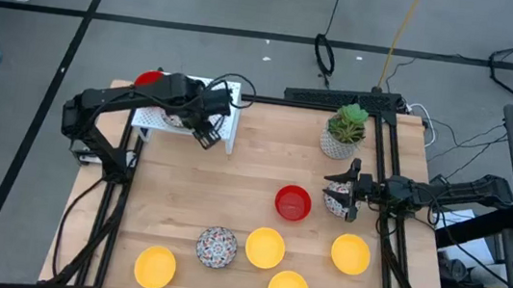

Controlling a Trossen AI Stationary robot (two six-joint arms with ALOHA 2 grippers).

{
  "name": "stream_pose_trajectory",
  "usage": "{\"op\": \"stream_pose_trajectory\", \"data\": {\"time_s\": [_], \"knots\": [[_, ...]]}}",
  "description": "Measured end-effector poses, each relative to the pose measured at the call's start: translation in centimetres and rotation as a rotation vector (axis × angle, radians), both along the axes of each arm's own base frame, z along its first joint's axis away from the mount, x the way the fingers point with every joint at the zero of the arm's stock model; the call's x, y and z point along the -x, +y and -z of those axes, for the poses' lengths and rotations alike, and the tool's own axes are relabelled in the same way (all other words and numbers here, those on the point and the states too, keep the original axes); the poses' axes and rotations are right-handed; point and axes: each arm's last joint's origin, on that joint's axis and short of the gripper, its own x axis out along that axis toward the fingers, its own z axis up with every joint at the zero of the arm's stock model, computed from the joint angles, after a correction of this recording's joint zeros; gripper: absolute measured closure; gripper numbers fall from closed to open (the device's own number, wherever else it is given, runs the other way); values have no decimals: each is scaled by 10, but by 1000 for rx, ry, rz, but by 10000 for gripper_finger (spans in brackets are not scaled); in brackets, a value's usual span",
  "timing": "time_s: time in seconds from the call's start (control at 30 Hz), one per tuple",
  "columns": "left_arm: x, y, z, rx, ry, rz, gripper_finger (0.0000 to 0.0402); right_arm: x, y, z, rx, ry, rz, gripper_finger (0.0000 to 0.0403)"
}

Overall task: Pick & Place Mini bowls
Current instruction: Stack the black bowl on top of the black bowl on the shelf

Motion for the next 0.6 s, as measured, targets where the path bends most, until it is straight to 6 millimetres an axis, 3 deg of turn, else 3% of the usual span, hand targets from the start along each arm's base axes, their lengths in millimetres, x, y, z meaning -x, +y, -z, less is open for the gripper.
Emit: {"op": "stream_pose_trajectory", "data": {"time_s": [0.13, 0.3, 0.47, 0.6], "knots": [[-15, -23, 0, -9, -80, 125, 229, 0, 0, 0, 0, 0, 0, 231], [-38, -68, 6, 87, -252, 279, 229, 0, 0, 0, 0, 0, 0, 231], [-39, -114, 14, 136, -272, 334, 229, 0, 0, 0, 0, 0, 0, 231], [-32, -143, 30, 153, -236, 277, 229, 0, 0, 0, 0, 0, 0, 231]]}}
